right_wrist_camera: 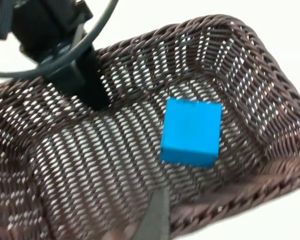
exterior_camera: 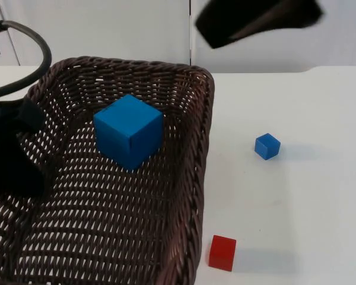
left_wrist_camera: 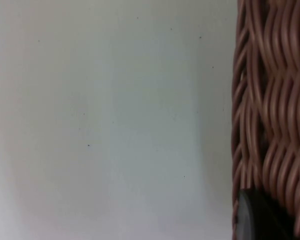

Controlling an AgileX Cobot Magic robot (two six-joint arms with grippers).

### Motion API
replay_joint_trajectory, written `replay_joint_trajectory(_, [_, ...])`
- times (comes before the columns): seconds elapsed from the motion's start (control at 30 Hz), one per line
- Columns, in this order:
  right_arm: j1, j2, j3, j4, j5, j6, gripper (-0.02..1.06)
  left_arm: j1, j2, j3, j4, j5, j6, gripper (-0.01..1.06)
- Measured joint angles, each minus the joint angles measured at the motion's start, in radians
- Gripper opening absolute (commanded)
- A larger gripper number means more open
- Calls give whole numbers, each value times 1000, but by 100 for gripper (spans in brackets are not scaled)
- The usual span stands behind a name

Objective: Pick up the basket with the left hand and place the largest block into the basket with the right hand.

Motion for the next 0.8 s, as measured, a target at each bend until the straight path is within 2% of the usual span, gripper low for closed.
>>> replay_joint_trajectory(0.4, [0,-258,171,0,-2,10,75,0,0,0,-4,0,0,0])
replay_joint_trajectory(0.8, [0,-398,226,-1,-3,12,75,0,0,0,-20,-16,0,0])
